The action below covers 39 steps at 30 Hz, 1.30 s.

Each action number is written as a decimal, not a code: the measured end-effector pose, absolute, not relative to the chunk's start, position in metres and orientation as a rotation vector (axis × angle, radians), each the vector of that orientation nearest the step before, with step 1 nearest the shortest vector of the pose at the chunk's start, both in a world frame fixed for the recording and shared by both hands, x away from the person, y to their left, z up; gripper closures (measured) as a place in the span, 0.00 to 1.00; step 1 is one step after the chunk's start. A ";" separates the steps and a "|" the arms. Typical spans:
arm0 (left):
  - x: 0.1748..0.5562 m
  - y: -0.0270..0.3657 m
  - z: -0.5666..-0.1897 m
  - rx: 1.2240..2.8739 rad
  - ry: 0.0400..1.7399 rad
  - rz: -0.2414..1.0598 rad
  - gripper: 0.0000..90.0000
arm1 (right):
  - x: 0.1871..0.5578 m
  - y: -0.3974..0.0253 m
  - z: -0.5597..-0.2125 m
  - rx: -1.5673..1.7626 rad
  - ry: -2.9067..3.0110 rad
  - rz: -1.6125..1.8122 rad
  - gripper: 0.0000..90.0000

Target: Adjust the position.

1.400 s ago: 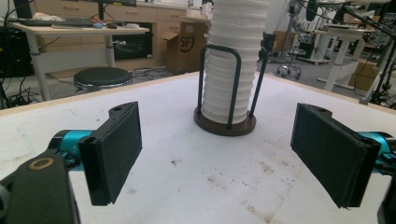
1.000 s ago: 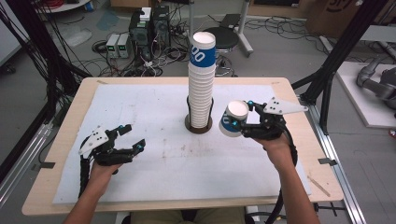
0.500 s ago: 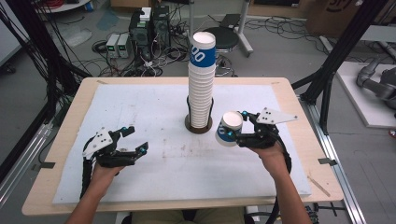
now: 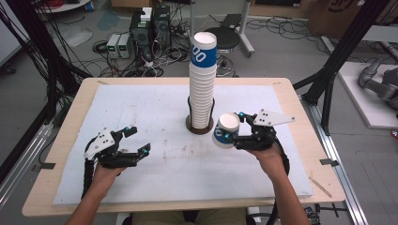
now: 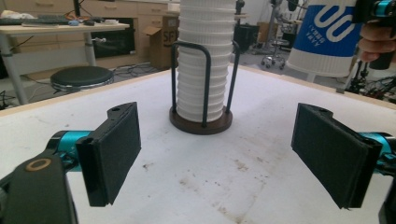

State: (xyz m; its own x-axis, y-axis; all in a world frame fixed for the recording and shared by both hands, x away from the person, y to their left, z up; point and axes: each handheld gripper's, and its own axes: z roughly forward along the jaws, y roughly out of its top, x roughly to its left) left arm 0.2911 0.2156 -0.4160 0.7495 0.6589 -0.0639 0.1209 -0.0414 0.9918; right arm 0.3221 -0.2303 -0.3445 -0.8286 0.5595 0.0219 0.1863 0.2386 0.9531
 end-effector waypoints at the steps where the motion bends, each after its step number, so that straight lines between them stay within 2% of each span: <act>1: 0.291 0.215 -0.416 1.579 0.643 0.482 0.18 | 0.322 -0.230 -0.345 0.691 2.193 1.617 0.32; 12: 0.287 0.198 -0.415 1.614 0.570 0.418 0.18 | 0.319 -0.218 -0.356 0.662 2.249 1.625 0.32; 30: 0.282 0.147 -0.415 1.681 0.378 0.257 0.18 | 0.305 -0.182 -0.353 0.529 2.321 1.718 0.32; 39: 0.287 0.127 -0.408 1.668 0.313 0.218 0.18 | 0.299 -0.170 -0.351 0.479 2.343 1.756 0.32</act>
